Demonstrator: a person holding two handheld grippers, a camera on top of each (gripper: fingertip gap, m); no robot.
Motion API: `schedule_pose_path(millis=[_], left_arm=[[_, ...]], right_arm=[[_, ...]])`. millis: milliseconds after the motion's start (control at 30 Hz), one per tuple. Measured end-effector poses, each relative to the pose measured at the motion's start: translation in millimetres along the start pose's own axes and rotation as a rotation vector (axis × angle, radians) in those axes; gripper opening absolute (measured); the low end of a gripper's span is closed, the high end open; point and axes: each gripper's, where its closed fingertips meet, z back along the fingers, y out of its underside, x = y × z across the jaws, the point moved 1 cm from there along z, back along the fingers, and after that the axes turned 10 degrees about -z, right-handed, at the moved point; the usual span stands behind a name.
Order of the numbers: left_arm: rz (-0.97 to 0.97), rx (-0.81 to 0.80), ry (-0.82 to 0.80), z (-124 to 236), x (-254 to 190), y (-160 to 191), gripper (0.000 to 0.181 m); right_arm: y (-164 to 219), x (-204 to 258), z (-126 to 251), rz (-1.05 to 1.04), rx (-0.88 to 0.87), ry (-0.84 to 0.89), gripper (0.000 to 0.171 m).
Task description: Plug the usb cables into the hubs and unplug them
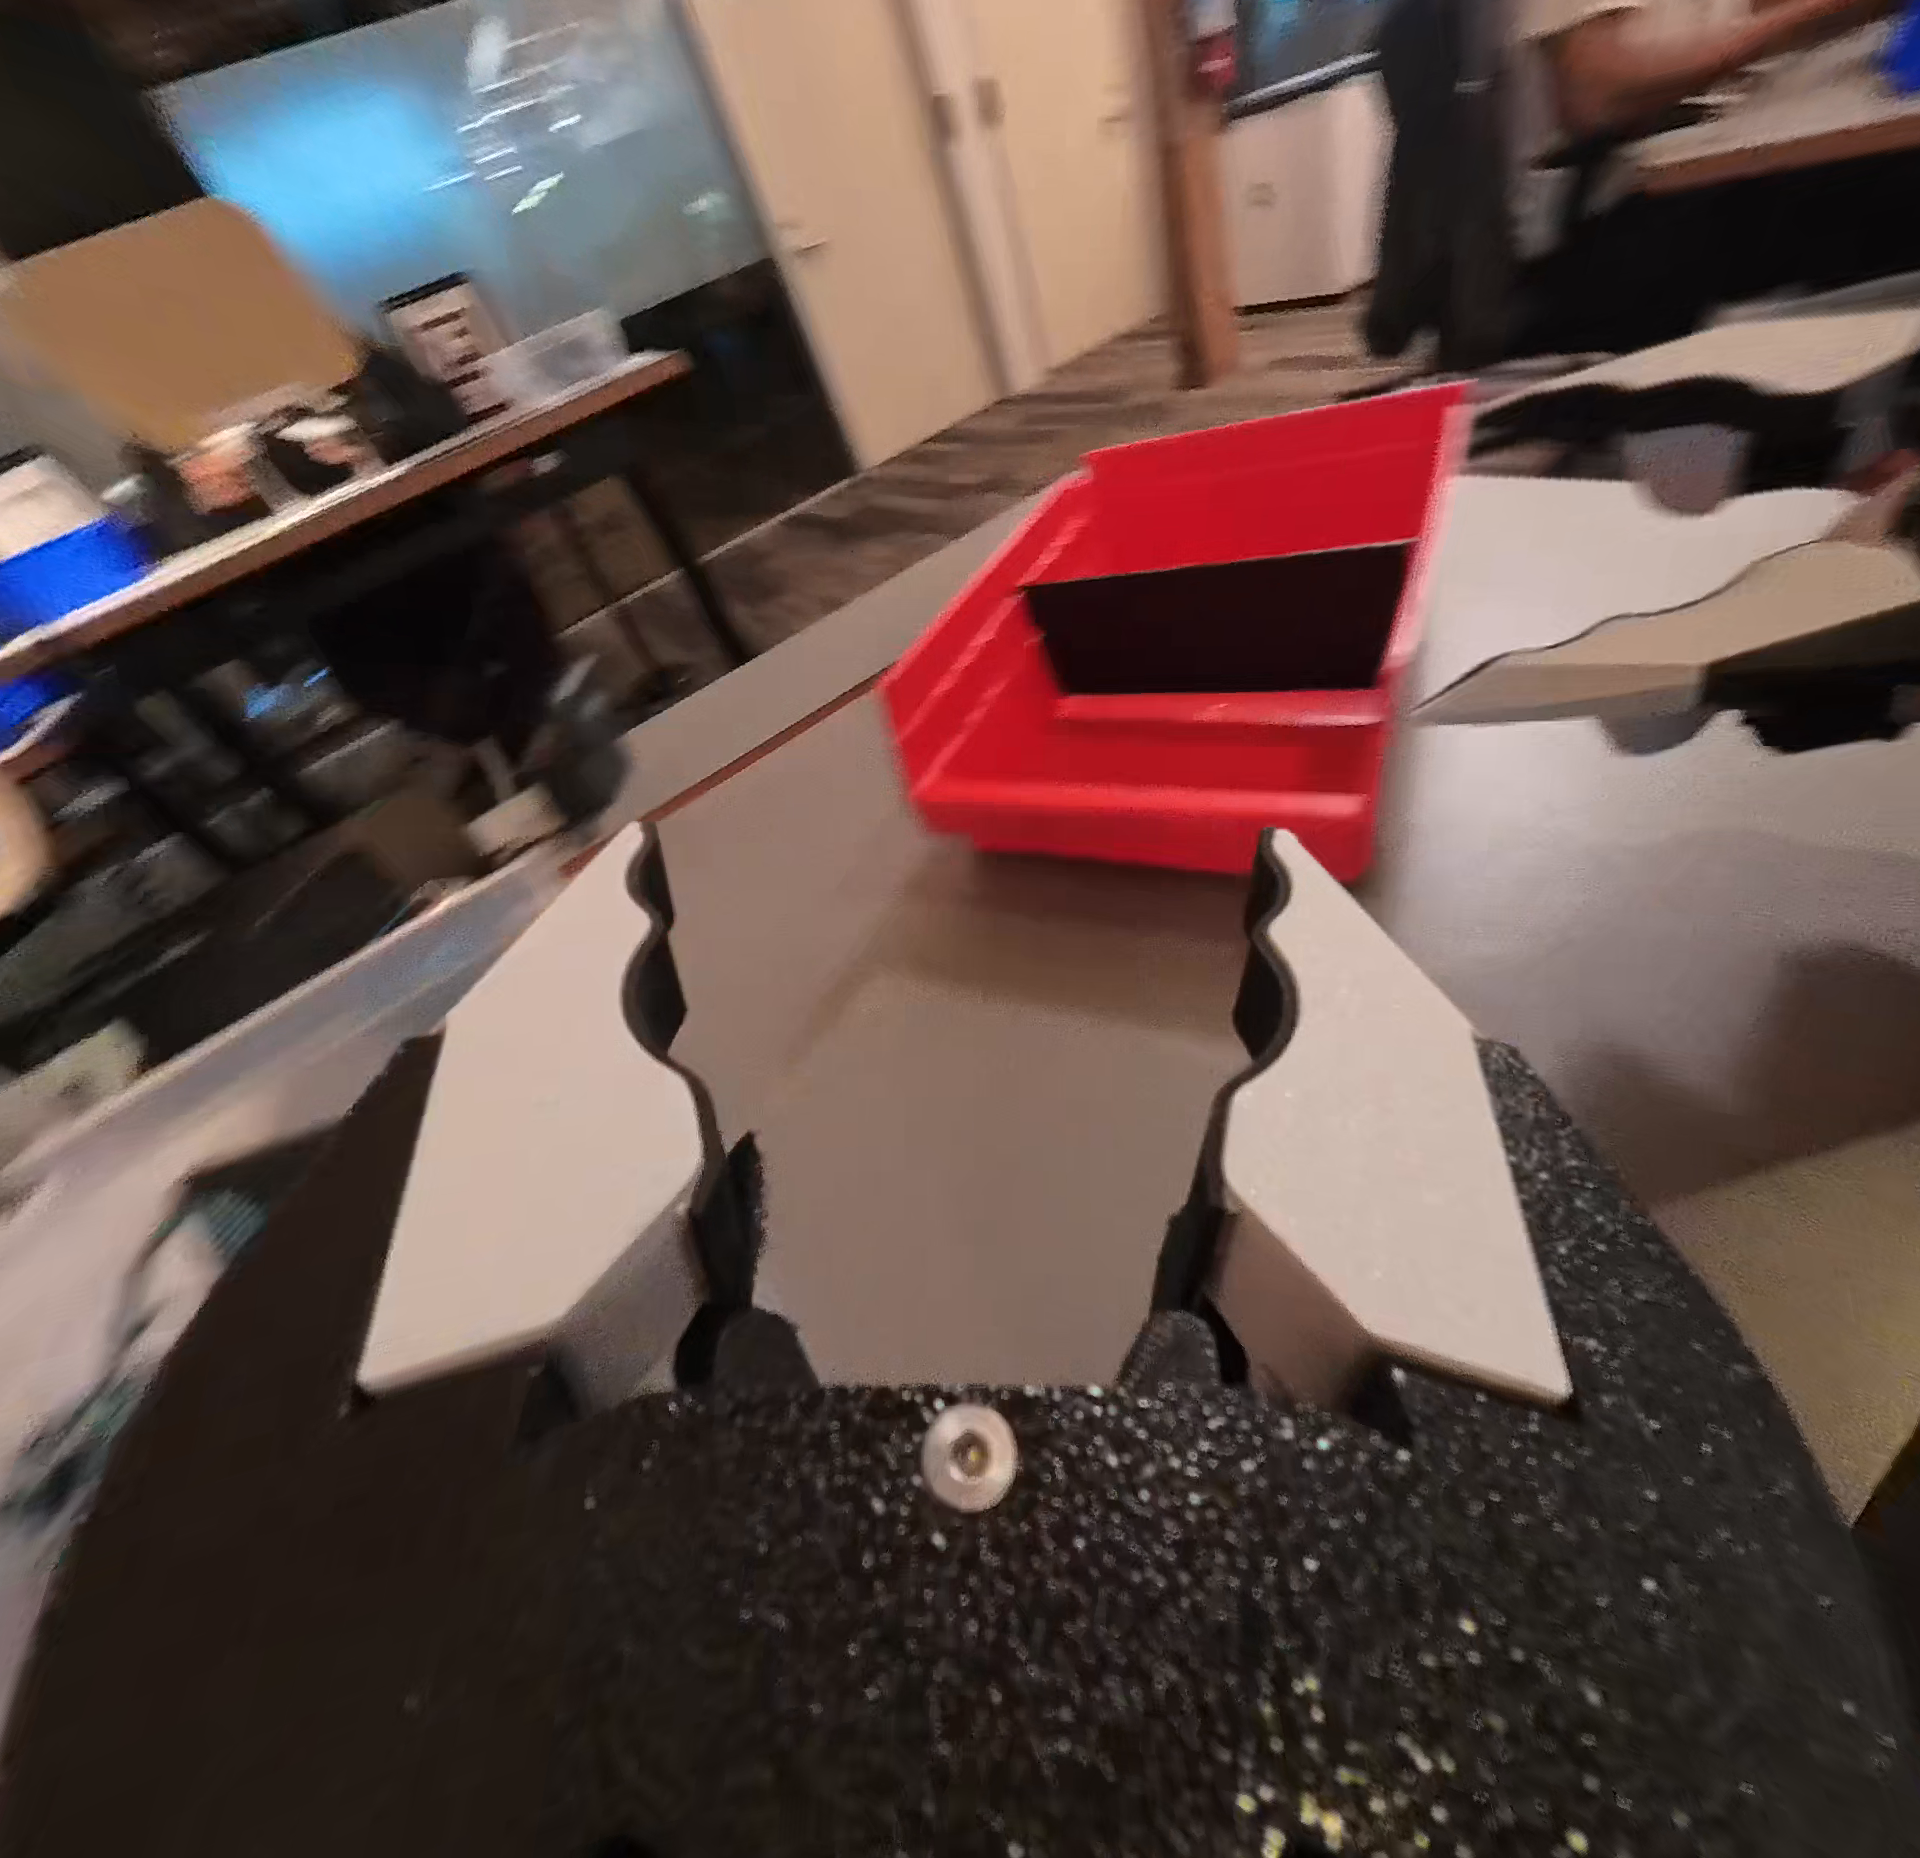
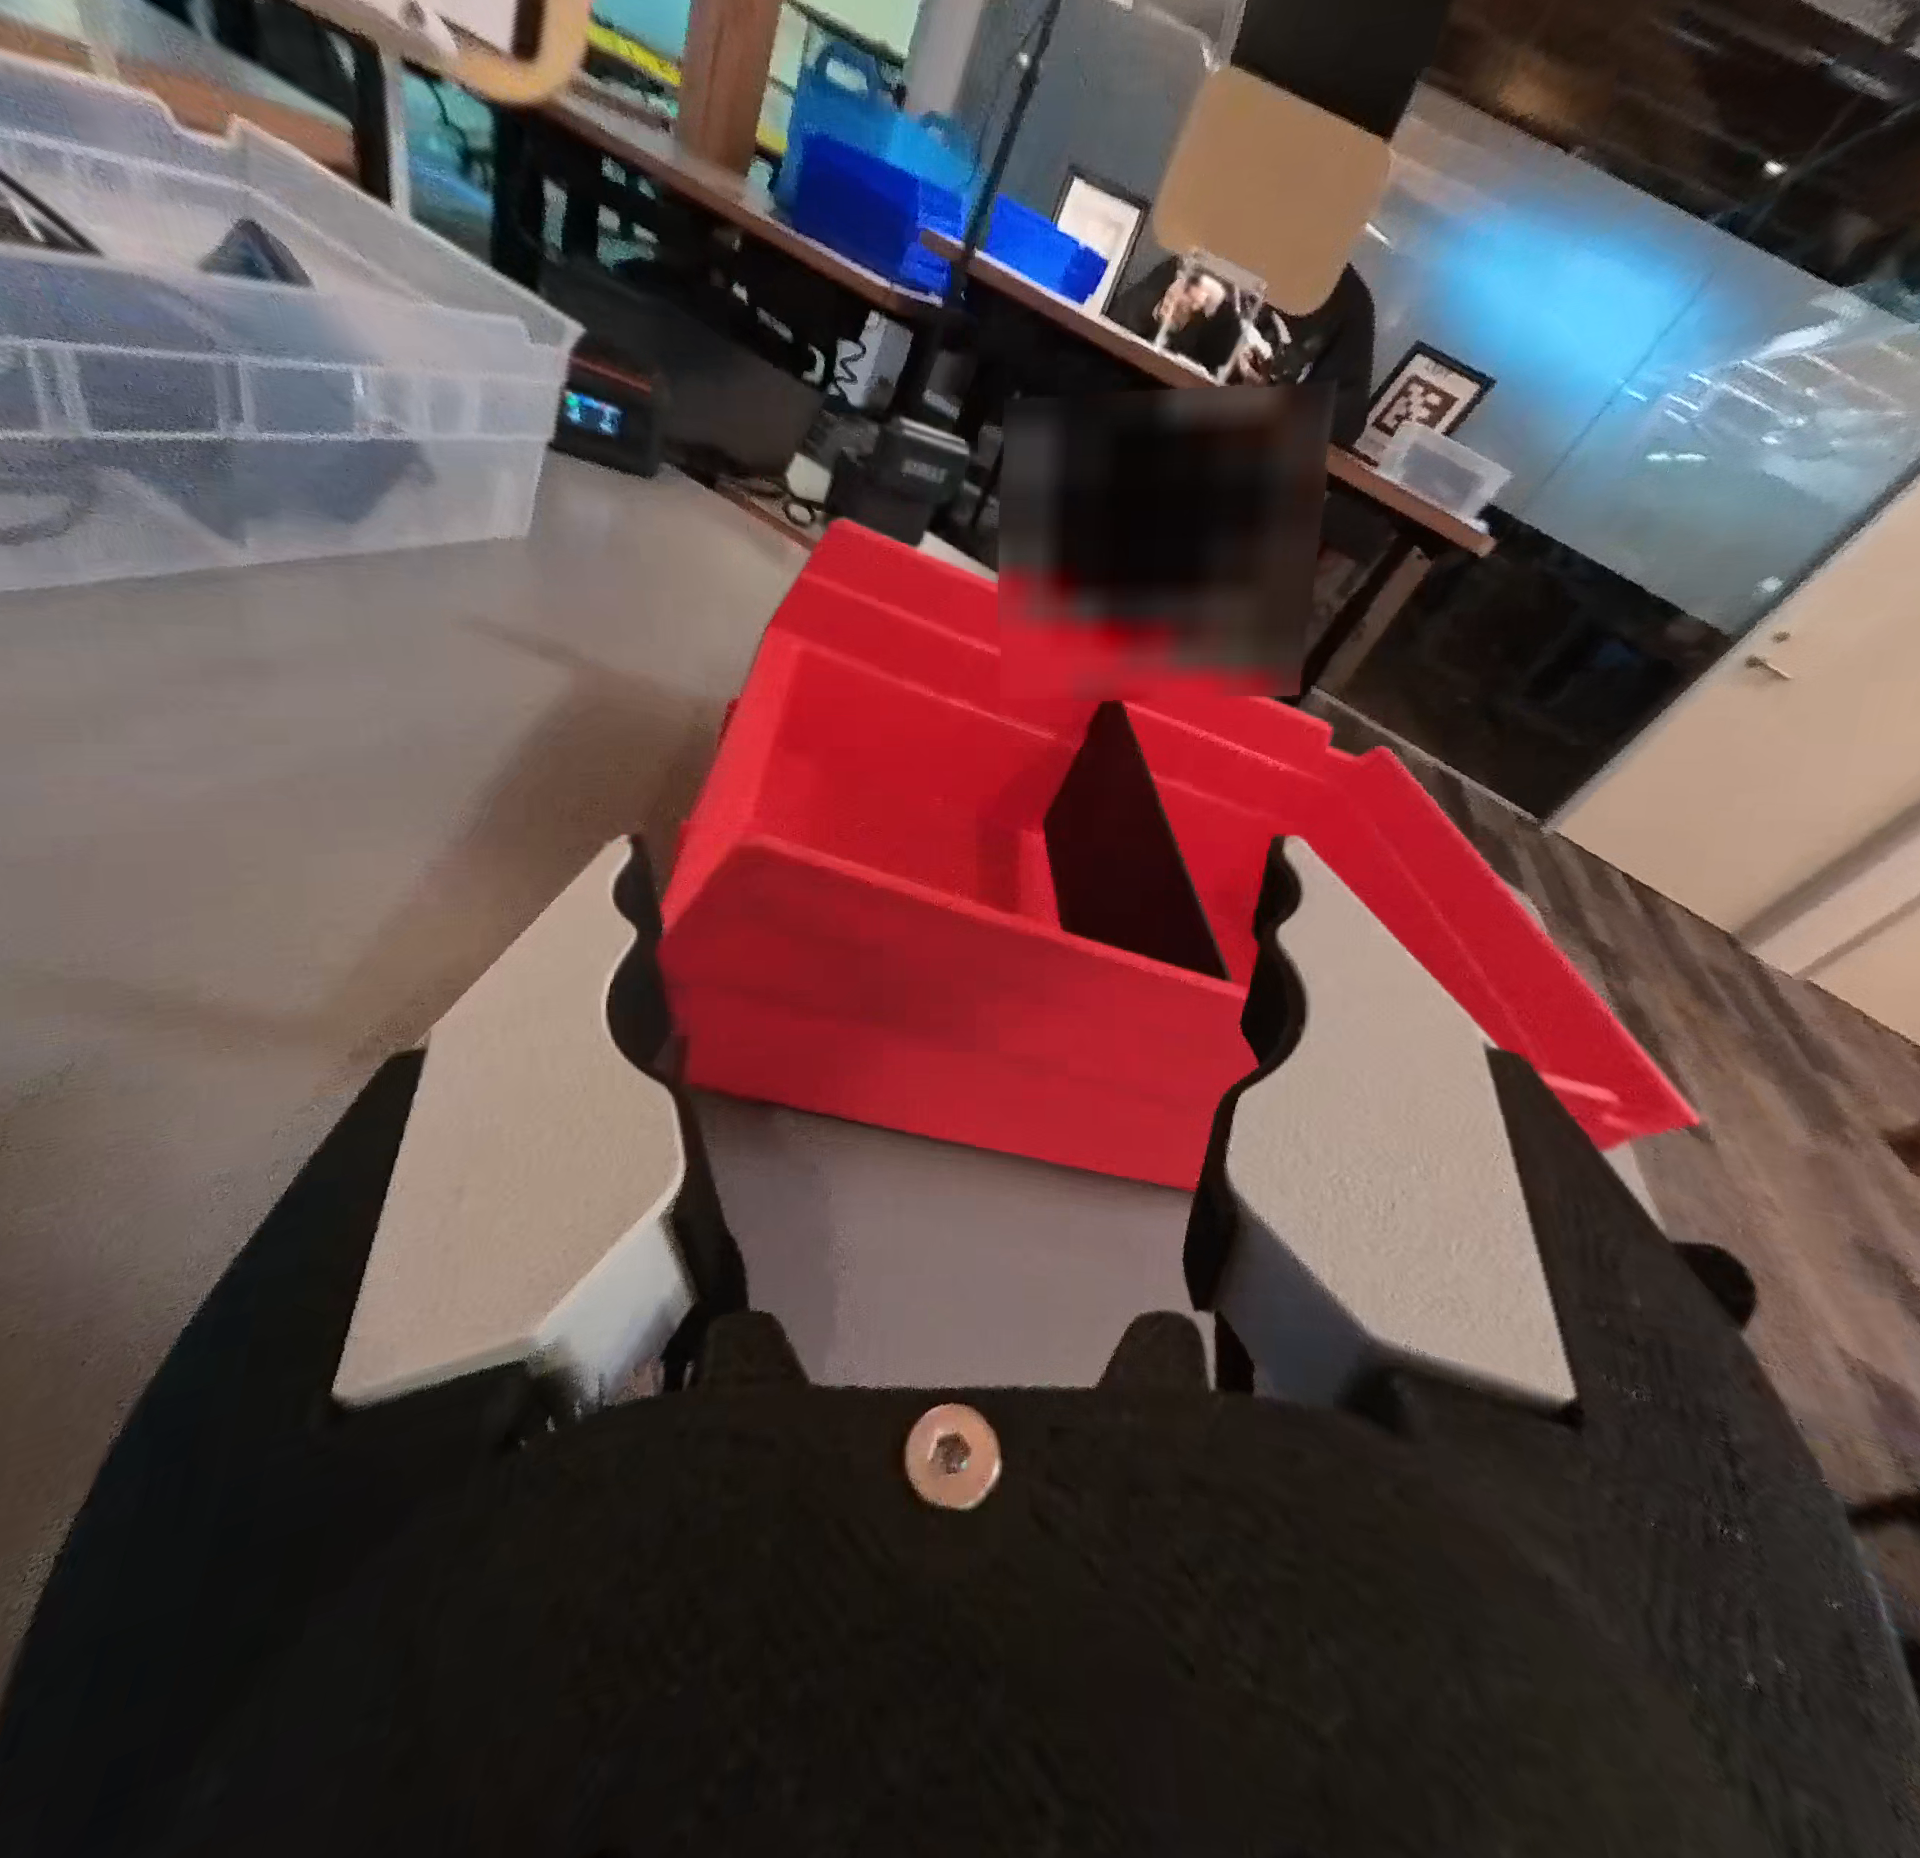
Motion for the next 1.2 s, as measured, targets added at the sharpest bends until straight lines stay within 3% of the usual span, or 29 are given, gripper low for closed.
schedule_pose_path(millis=[33,233,367,500,600,833,900,967,1000,1100,1200], left_arm=[[0.030,0.035,-0.073,18.6,19.3,13.2,0.109],[0.157,0.210,-0.556,138.9,130.7,94.9,0.105],[0.220,0.282,-0.709,183.7,178.8,134.6,0.103],[0.299,0.353,-0.672,180.1,199.7,167.8,0.104],[0.338,0.374,-0.609,166.6,204.3,181.2,0.103],[0.375,0.427,-0.463,140.0,200.3,197.3,0.095],[0.373,0.457,-0.421,133.5,198.0,202.6,0.085],[0.368,0.466,-0.324,122.9,190.2,203.7,0.056],[0.376,0.472,-0.298,118.4,189.0,204.9,0.057],[0.382,0.534,-0.255,109.8,189.5,215.6,0.045],[0.382,0.598,-0.196,104.2,184.9,229.3,0.009]], right_arm=[[-1.7,-0.8,-5.0,0.014,0.030,0.027,0.112],[-2.4,-36.2,-29.4,-0.312,0.148,0.090,0.117],[21.8,-60.5,-42.6,-0.276,0.348,0.196,0.121],[33.9,-49.1,-43.7,-0.250,0.503,0.145,0.117],[39.9,-60.4,-31.5,-0.207,0.581,0.159,0.104],[57.2,-116.5,20.8,-0.242,0.721,0.273,0.110],[56.7,-104.5,30.6,-0.345,0.725,0.193,0.108],[59.6,-87.9,38.3,-0.430,0.761,0.097,0.106],[65.3,-83.3,42.5,-0.439,0.808,0.074,0.105],[83.2,-87.7,47.6,-0.384,0.925,0.090,0.091],[79.6,-92.8,42.3,-0.373,0.909,0.069,0.021]])
